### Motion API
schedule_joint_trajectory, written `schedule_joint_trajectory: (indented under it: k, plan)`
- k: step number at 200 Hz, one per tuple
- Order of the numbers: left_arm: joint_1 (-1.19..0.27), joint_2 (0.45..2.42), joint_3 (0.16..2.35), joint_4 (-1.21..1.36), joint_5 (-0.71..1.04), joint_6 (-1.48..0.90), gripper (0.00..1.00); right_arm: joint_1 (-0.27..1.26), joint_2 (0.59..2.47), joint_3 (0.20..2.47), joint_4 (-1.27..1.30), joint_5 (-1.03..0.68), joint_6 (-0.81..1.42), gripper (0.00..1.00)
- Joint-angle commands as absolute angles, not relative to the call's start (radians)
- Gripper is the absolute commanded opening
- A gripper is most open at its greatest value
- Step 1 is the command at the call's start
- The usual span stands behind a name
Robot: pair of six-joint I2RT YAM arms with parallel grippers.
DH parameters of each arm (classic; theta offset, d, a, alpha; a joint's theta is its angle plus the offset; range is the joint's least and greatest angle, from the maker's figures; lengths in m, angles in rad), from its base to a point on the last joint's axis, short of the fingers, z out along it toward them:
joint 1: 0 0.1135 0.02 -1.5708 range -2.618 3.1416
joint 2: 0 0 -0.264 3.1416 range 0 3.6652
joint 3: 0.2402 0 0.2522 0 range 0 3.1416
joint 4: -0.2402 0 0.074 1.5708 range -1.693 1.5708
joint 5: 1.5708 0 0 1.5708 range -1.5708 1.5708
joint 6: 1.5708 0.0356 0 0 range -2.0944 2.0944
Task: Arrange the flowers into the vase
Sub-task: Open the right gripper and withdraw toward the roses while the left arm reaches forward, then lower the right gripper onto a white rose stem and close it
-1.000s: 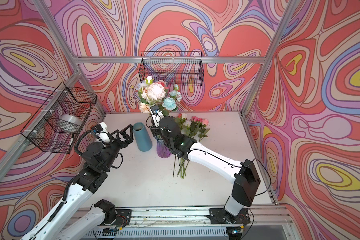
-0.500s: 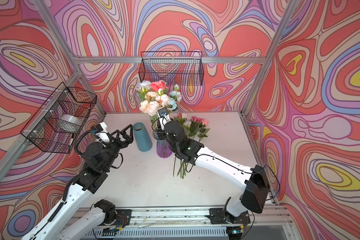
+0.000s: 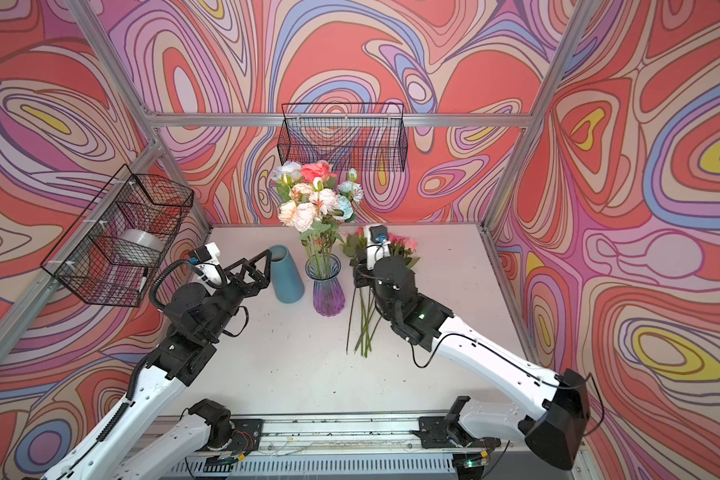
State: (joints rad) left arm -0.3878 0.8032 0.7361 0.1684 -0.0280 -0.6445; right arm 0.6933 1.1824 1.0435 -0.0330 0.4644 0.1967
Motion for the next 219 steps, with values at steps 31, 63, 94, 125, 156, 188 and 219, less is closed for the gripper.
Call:
schedule_joint_trajectory:
  k: [31, 63, 94, 125, 156, 188, 219]
  plan:
    - [-0.401, 0.928, 0.778, 0.282, 0.265, -0.744, 0.88, 0.292, 1.277, 0.962, -0.24, 0.129, 0.517, 0.3]
    - [-0.469, 0.993, 0.81, 0.306, 0.396, -0.729, 0.84, 0.202, 1.451, 0.988, -0.245, -0.001, 0.568, 0.28]
    - [-0.561, 1.02, 0.821, 0.295, 0.426, -0.663, 0.83, 0.193, 1.605, 1.044, -0.211, -0.112, 0.565, 0.28]
    - [-0.603, 1.045, 0.822, 0.293, 0.429, -0.661, 0.82, 0.193, 1.714, 1.087, -0.185, -0.148, 0.597, 0.29]
    - [-0.62, 1.076, 0.83, 0.29, 0.451, -0.678, 0.82, 0.192, 1.799, 1.115, -0.15, -0.211, 0.616, 0.3]
    - [-0.623, 1.091, 0.834, 0.286, 0.455, -0.684, 0.82, 0.194, 1.842, 1.124, -0.112, -0.255, 0.637, 0.3]
    - [-0.623, 1.089, 0.836, 0.279, 0.451, -0.683, 0.82, 0.199, 1.883, 1.137, -0.095, -0.294, 0.649, 0.29]
